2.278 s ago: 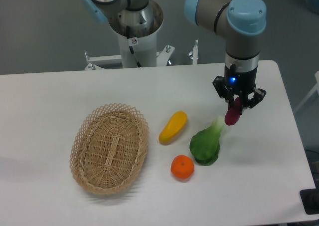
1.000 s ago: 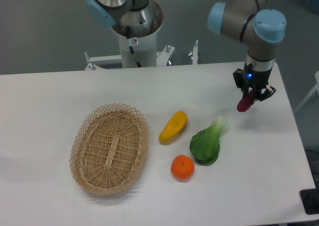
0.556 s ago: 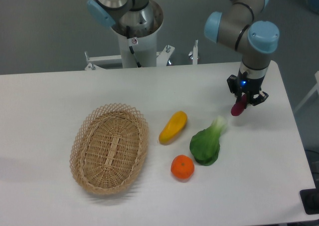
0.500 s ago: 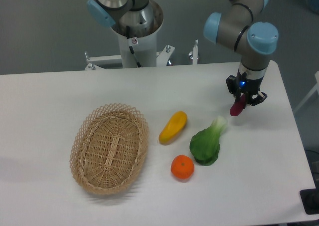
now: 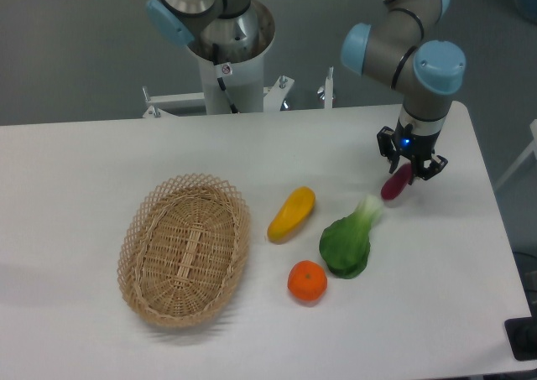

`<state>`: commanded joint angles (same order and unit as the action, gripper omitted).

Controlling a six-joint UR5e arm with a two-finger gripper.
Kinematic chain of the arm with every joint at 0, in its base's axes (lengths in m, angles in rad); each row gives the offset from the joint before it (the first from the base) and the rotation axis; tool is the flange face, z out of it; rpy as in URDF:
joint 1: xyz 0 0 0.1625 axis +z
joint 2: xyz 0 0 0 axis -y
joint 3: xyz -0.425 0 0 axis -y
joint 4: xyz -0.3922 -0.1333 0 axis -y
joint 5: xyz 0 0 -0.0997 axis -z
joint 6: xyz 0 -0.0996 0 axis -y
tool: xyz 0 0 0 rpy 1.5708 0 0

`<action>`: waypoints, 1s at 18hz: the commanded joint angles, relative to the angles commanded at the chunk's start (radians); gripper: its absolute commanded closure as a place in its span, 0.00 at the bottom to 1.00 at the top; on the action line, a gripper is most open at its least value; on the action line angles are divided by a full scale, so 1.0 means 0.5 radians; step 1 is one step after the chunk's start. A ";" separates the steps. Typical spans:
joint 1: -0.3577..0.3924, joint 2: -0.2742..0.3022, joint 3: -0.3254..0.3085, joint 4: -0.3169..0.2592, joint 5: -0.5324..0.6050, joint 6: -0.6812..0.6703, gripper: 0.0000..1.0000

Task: Place the sweet potato on the table

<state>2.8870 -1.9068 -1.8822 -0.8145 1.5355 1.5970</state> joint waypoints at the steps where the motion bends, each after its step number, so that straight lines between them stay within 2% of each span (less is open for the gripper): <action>1: 0.000 0.003 0.006 0.000 0.000 -0.031 0.00; 4: -0.003 0.018 0.031 0.000 -0.003 -0.055 0.00; 7: -0.018 0.052 0.119 0.000 -0.006 -0.098 0.00; 11: -0.064 0.104 0.178 0.000 -0.003 -0.148 0.00; 15: -0.110 0.135 0.389 -0.043 0.000 -0.154 0.00; 16: -0.107 0.141 0.432 -0.089 0.006 -0.151 0.00; 18: -0.089 0.175 0.549 -0.275 0.003 -0.144 0.00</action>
<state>2.8424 -1.8194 -1.6079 -0.9521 1.5371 1.5248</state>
